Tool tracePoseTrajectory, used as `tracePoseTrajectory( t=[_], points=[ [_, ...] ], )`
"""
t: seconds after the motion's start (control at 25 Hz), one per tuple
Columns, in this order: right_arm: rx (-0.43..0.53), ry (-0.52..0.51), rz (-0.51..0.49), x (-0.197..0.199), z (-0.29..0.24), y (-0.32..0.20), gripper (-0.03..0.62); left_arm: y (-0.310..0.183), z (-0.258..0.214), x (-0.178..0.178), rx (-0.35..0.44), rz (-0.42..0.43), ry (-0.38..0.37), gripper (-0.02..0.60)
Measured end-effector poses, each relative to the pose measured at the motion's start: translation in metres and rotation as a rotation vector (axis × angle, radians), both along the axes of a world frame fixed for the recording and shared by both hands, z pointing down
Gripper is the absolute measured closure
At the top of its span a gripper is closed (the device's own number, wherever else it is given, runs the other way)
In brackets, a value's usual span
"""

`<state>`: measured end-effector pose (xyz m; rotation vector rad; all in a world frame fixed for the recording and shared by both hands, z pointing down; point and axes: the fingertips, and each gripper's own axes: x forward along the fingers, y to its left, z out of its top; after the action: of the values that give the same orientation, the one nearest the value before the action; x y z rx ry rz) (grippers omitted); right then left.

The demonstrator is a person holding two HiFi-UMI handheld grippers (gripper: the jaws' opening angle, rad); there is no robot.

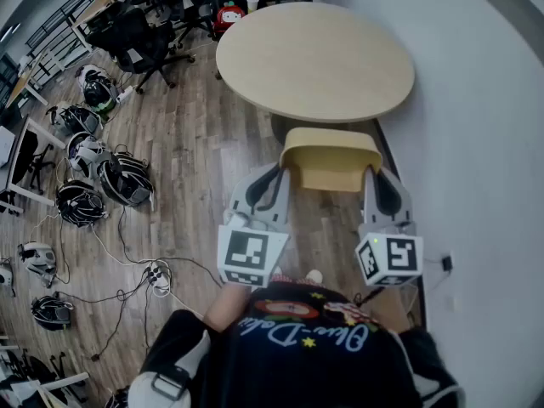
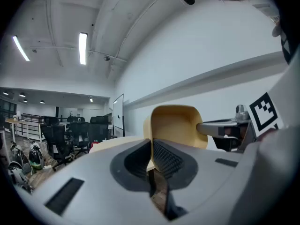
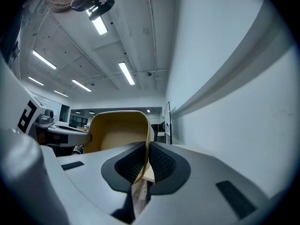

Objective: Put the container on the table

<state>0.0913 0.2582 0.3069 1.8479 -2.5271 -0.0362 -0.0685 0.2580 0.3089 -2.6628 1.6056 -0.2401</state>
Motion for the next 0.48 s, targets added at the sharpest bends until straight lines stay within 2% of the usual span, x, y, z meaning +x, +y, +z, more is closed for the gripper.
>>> tracePoseTrajectory(
  t=[0.28, 0.48],
  points=[
    [0.002, 0.002, 0.003, 0.012, -0.004, -0.001, 0.574, -0.002, -0.002, 0.013, -0.003, -0.008, 0.020, 0.568],
    [0.000, -0.004, -0.004, 0.026, -0.003, 0.001, 0.574, 0.001, -0.001, 0.026, -0.006, -0.008, -0.008, 0.568]
  ],
)
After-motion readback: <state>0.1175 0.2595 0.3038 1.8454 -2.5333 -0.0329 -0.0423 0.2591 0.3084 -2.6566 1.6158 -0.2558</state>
